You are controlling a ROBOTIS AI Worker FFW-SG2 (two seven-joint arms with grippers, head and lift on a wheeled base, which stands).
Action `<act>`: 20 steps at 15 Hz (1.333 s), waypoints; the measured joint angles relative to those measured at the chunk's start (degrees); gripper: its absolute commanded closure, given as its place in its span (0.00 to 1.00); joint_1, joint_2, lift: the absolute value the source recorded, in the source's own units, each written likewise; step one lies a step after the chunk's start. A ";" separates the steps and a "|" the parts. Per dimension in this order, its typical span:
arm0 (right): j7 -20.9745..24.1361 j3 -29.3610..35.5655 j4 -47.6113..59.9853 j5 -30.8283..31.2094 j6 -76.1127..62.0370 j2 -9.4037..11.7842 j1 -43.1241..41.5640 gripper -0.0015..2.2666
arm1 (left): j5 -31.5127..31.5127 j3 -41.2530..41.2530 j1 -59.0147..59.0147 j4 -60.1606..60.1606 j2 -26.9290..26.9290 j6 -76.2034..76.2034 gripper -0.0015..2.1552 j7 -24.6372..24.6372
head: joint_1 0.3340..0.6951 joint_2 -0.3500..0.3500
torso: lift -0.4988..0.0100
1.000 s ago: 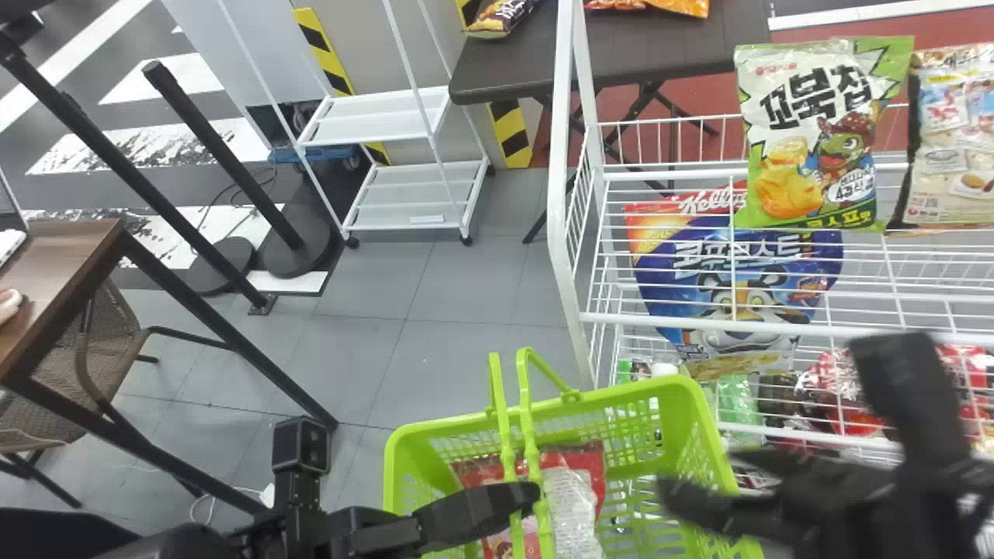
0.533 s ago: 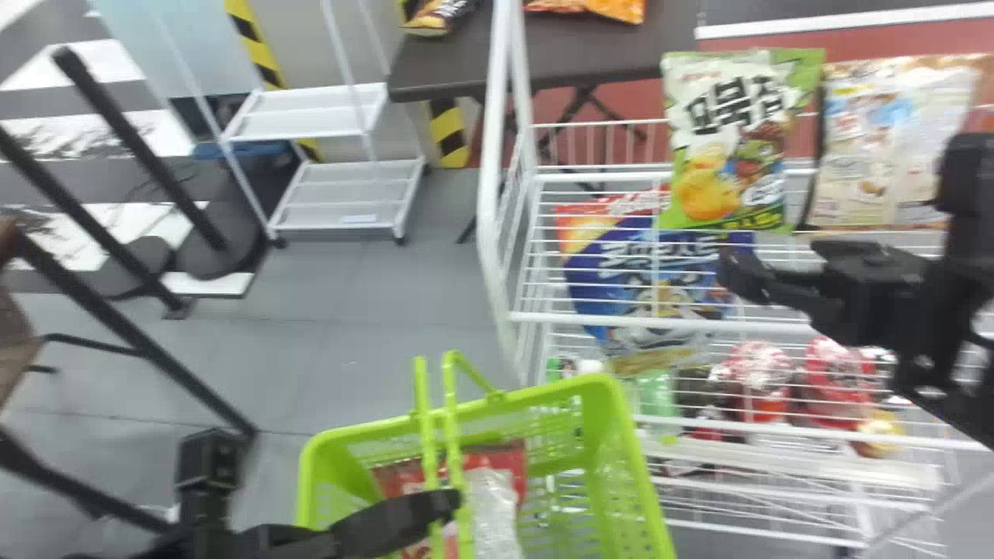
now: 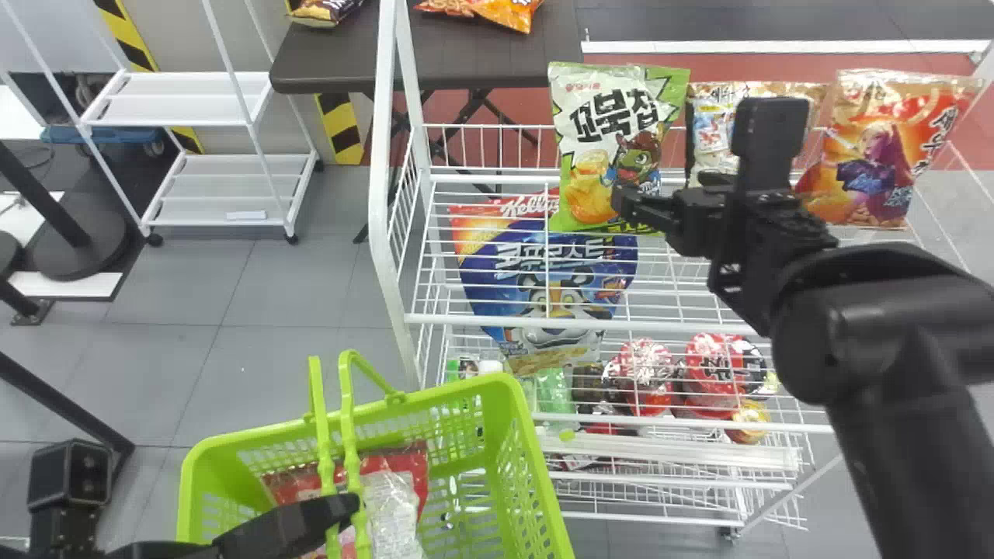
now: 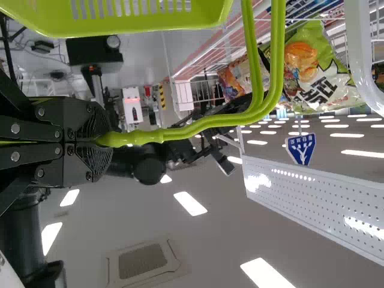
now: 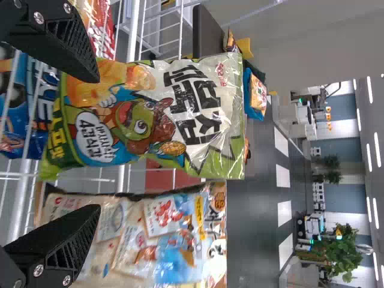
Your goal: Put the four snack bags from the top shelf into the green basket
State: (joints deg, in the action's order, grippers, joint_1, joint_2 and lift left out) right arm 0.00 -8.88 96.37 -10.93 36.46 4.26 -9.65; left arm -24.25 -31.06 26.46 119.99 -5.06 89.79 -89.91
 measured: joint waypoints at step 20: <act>1.83 -3.27 20.23 0.25 7.09 -0.44 11.24 0.99 | 0.08 -1.51 -0.07 -1.33 -0.39 0.00 0.99 0.00 | 1.00 0.71 | 0.98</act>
State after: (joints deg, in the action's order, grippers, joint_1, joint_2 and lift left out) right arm 1.83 -12.15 116.60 -10.68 43.55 3.81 1.59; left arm -24.17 -32.57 26.39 118.66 -5.45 89.79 -89.91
